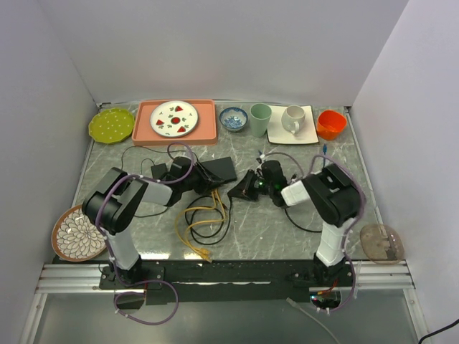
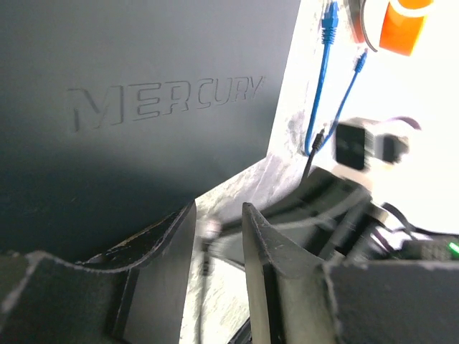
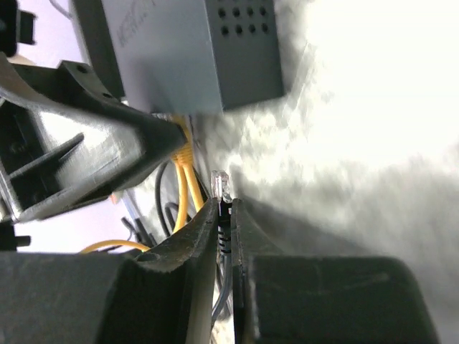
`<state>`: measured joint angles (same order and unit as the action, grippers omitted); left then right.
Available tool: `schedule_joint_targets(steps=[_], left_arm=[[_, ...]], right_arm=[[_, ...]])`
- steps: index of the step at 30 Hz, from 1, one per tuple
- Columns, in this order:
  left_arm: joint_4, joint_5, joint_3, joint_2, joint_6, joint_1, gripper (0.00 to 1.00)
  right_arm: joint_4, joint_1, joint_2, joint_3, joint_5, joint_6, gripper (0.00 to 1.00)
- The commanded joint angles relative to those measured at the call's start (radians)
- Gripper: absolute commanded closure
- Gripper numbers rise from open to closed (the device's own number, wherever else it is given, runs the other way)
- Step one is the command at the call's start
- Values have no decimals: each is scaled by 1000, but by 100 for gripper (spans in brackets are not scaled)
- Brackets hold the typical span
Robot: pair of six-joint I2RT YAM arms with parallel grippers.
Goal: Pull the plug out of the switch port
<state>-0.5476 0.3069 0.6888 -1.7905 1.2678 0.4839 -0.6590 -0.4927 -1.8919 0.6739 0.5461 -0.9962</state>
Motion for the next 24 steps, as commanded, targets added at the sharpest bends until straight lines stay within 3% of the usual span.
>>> schedule_joint_targets(steps=[1, 8, 12, 16, 19, 24], left_arm=[[32, -60, 5, 103, -27, -11, 61], [164, -219, -54, 328, -68, -27, 54], [209, -304, -92, 434, -64, -27, 53], [253, -338, -100, 465, -64, -27, 52], [267, -344, -109, 467, -51, -27, 53], [264, -338, -124, 473, -45, -27, 53]], right_arm=[[270, 25, 224, 12, -136, 151, 100], [756, 23, 614, 136, -483, 352, 100], [975, 23, 717, 216, -749, 460, 100], [1113, 42, 757, 260, -923, 521, 100], [1177, 104, 783, 260, -977, 518, 100], [1129, 267, 892, 236, -905, 481, 100]])
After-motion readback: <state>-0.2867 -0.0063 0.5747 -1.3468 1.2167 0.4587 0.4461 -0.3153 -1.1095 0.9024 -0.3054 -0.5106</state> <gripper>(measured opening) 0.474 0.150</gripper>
